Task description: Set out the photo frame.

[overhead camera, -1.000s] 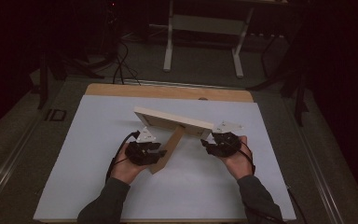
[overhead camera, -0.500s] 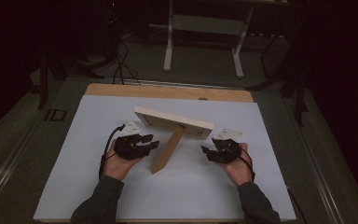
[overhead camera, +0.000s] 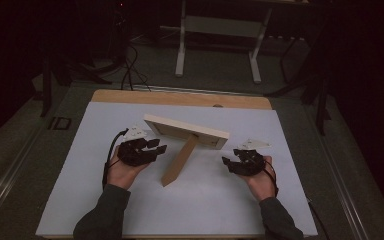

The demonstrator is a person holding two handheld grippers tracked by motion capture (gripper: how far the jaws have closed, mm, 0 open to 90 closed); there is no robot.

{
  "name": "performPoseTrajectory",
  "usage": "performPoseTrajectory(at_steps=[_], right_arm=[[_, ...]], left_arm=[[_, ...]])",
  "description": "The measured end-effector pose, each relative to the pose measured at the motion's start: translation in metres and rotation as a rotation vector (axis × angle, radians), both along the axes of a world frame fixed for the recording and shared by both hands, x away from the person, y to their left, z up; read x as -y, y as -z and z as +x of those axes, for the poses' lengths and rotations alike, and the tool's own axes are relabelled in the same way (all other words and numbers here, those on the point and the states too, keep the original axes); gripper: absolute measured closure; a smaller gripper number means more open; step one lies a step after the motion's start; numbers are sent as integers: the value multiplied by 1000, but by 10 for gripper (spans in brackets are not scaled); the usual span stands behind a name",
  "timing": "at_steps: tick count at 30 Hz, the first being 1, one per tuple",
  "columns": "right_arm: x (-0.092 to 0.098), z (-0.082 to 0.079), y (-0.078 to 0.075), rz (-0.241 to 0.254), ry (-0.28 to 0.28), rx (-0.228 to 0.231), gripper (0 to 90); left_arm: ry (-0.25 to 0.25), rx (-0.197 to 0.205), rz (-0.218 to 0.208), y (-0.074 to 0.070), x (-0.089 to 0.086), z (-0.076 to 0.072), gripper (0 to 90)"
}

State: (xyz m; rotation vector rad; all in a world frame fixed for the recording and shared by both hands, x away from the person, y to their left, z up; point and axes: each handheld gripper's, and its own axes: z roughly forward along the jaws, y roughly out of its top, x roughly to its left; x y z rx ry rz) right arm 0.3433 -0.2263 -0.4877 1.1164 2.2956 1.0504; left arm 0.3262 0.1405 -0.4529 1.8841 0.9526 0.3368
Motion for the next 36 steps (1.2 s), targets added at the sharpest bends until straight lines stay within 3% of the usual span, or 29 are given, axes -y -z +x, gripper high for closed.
performPoseTrajectory(at_steps=[8,14,19,27,31,36], right_arm=[[4,0,-1,1,13,3,488],[8,0,-8,45,-3,7,553],[7,2,-14,72,22,25,592],[5,4,-20,95,41,58,729],[5,6,-25,127,52,73,899],[3,8,-31,152,58,88,900]], left_arm=[[-14,-12,-2,-2,0,4,651],[-22,-12,-1,-4,4,8,675],[-24,-13,-10,-7,6,12,678],[-40,7,3,-12,11,16,694],[-59,8,7,-13,12,19,725],[-83,10,37,-13,14,22,804]])
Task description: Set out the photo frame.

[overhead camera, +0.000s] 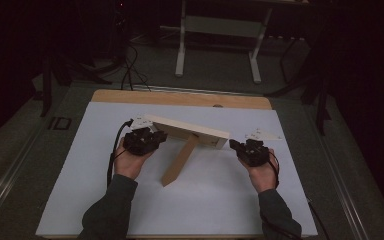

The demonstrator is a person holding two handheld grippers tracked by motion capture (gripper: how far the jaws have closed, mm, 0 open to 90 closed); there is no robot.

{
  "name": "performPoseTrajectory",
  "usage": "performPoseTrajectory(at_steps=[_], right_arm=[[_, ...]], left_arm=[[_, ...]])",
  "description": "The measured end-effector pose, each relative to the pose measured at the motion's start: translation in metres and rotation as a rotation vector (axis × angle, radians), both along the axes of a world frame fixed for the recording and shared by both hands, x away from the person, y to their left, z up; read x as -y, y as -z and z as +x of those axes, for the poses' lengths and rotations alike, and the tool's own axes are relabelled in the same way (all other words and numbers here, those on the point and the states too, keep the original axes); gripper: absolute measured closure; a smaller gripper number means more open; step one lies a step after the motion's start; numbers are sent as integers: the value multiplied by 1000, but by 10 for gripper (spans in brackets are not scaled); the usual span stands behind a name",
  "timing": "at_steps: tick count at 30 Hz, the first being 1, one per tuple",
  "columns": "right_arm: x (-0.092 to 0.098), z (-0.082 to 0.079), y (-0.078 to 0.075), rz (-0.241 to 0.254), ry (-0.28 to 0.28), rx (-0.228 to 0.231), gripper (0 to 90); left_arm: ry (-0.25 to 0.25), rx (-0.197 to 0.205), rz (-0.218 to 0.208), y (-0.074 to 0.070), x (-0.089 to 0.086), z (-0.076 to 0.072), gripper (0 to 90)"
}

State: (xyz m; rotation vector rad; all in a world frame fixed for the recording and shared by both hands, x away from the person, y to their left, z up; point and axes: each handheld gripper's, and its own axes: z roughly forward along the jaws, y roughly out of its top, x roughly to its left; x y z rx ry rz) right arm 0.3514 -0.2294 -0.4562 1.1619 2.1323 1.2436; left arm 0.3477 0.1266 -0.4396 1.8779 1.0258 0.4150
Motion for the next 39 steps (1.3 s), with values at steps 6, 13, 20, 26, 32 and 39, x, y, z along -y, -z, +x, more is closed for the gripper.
performPoseTrajectory(at_steps=[6,13,20,26,32,39], right_arm=[[-1,4,-7,40,0,1,900],[-1,9,-13,74,1,-2,900],[-4,14,-20,68,-13,-1,900],[-7,17,-20,78,-27,-11,897],[-6,19,-19,88,-30,-20,896],[-6,22,-21,81,-36,-26,889]], left_arm=[[-33,12,-13,-2,1,2,900],[-50,10,-25,-4,2,5,900],[-71,8,-32,-5,3,8,900],[-64,4,-26,-5,7,9,900],[-63,1,-29,-5,9,10,900],[-53,-3,-33,-4,13,11,900]])
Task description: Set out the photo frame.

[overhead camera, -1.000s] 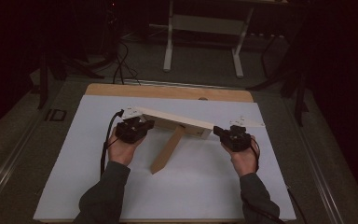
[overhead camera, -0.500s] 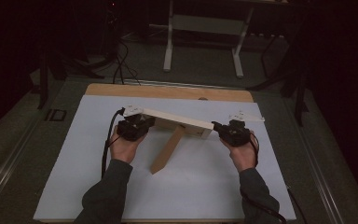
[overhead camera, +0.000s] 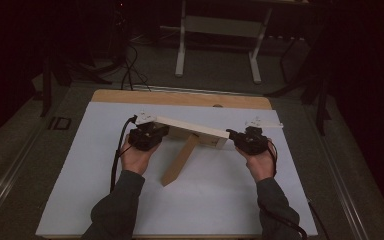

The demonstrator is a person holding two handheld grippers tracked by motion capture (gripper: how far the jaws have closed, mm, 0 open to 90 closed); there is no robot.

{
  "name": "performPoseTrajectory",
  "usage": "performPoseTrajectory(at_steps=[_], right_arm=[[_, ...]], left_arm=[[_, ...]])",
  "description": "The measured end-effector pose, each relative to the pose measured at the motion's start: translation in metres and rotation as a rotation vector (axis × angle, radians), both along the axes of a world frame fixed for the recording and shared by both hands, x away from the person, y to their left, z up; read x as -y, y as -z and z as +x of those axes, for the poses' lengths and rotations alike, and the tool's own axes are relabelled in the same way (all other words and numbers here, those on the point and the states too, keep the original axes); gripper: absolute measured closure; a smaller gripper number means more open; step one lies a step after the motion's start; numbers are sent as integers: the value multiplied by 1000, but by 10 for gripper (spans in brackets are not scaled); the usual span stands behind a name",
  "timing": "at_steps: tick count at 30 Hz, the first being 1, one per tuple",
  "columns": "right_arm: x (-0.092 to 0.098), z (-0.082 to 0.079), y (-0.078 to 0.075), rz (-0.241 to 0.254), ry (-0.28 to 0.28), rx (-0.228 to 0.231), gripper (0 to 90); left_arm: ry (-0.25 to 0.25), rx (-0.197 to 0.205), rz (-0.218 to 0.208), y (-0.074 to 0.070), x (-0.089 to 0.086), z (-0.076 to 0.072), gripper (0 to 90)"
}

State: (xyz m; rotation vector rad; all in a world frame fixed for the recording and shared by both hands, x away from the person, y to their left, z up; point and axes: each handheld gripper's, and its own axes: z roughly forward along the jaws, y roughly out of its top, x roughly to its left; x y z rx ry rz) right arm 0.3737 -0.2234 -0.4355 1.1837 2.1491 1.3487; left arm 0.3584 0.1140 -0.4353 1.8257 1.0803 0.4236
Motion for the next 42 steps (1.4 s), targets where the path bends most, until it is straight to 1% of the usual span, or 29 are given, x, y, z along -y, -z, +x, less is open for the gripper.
performPoseTrajectory(at_steps=[11,17,26,30,34,42], right_arm=[[1,-1,0,-8,-11,3,900],[2,-1,1,-1,-16,0,900],[0,2,-2,11,-15,6,900],[-2,4,-3,13,-20,7,900],[-5,4,-4,12,-29,10,900],[-6,4,-4,12,-33,8,900]], left_arm=[[27,0,14,0,12,1,900],[42,2,24,0,20,1,900],[57,4,14,0,26,1,900],[70,6,23,0,30,1,900],[77,8,19,-1,34,0,900],[97,10,31,-1,43,0,900]])
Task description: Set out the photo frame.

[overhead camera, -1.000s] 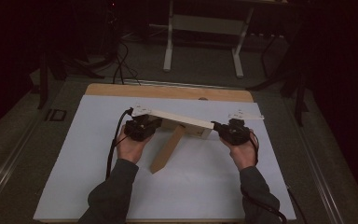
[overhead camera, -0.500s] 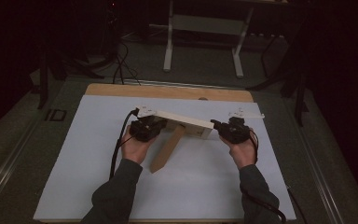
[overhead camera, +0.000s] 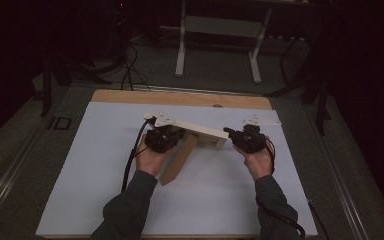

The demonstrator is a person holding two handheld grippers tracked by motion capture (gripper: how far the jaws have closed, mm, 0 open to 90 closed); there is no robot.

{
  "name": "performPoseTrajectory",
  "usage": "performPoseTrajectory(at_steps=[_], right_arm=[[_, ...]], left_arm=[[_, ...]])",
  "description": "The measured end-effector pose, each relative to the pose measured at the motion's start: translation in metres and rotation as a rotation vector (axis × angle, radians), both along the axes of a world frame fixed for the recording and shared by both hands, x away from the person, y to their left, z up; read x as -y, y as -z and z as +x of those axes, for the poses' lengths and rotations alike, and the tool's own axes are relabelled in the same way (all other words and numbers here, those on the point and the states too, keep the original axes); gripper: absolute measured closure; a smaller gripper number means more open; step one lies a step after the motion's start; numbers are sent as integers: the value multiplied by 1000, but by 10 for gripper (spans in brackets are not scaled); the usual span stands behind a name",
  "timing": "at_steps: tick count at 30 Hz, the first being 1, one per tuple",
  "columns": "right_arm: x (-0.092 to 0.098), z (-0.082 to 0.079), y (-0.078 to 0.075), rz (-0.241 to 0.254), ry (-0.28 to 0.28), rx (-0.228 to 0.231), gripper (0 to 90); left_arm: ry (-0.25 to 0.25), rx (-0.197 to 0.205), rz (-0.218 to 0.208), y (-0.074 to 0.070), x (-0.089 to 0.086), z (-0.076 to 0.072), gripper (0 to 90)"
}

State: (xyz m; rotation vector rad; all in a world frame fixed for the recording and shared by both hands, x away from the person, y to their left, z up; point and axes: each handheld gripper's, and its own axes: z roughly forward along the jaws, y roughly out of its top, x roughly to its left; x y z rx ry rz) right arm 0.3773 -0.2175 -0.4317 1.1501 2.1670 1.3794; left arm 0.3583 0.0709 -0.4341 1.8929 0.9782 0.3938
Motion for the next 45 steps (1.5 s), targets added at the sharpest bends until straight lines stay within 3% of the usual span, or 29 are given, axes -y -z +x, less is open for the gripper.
performPoseTrajectory(at_steps=[13,23,45], right_arm=[[-1,-1,0,0,-8,-1,900],[-1,-2,1,11,-12,-8,900],[-6,-8,1,-13,-52,-5,900]], left_arm=[[28,11,5,-4,12,-3,899],[36,-4,12,-2,18,-1,900],[46,-7,24,-5,25,-1,900]])
